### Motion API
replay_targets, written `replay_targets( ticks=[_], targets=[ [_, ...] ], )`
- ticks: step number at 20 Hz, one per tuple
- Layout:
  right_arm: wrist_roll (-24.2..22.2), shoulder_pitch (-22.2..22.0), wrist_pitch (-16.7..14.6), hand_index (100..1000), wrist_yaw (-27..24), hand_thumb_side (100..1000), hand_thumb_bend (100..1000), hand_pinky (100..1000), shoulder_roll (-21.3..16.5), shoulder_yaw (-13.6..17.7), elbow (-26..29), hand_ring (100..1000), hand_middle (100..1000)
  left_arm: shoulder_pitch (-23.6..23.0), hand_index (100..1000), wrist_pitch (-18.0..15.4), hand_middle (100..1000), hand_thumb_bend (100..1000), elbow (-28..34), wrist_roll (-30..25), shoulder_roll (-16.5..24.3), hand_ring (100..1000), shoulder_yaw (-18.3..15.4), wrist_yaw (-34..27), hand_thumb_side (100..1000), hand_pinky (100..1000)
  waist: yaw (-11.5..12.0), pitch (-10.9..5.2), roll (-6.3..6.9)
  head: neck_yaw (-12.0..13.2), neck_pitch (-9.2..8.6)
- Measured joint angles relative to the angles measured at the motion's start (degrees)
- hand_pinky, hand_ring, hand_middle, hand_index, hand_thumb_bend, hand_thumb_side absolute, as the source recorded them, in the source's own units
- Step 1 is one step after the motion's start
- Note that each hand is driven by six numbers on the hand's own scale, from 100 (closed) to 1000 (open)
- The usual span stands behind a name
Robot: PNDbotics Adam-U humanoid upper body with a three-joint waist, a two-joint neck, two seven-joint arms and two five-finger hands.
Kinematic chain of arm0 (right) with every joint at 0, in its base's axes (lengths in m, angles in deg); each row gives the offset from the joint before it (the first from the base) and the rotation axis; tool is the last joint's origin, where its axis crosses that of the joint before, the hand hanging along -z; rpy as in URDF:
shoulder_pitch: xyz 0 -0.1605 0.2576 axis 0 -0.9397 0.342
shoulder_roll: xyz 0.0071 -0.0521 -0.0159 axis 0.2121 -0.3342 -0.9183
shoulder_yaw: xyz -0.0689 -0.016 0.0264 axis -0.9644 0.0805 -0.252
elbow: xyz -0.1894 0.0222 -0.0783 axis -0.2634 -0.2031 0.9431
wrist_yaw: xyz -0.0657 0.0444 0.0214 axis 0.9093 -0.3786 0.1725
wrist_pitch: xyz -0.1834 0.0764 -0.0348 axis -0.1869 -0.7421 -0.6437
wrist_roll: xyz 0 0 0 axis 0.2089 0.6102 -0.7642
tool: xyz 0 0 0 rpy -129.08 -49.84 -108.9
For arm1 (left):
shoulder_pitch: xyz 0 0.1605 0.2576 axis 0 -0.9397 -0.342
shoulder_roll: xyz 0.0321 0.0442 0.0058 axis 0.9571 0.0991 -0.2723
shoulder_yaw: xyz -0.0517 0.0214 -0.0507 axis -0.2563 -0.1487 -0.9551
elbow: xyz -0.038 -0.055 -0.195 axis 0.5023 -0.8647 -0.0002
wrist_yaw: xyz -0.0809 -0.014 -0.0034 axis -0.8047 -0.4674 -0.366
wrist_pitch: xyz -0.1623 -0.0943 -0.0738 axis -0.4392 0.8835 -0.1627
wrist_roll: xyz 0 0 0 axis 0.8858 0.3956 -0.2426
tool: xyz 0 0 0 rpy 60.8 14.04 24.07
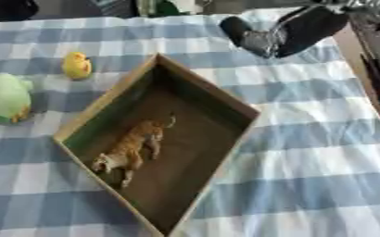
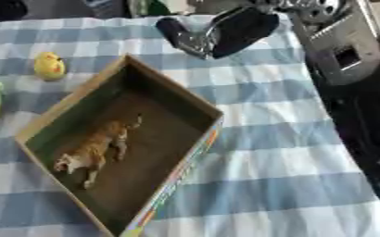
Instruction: Pick up objects on the table and place them in the box.
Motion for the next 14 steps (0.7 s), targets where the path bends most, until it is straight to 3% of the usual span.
replay_targets(
  ticks=[6,14],
  targets=[
    [8.7,-5.8,5.8,847,-5.2,619,100,812,-0.6,4.0,4.4,818,684,5.1,767,3.3,641,100,0.0,0.6,5.4,609,-0.5,8.8,538,468,-0.7,-0.04,0.12,1.0,0.19],
    [13.2,-9.2,8.2,839,-8.7,611,100,816,-0.6,6.9,6.5,809,664,9.8,802,9.7,673,100,-1.1,-5.4,10.9,647,-0.1,18.0,441,503,-1.0,-0.31,0.37,5.3,0.64]
  ],
)
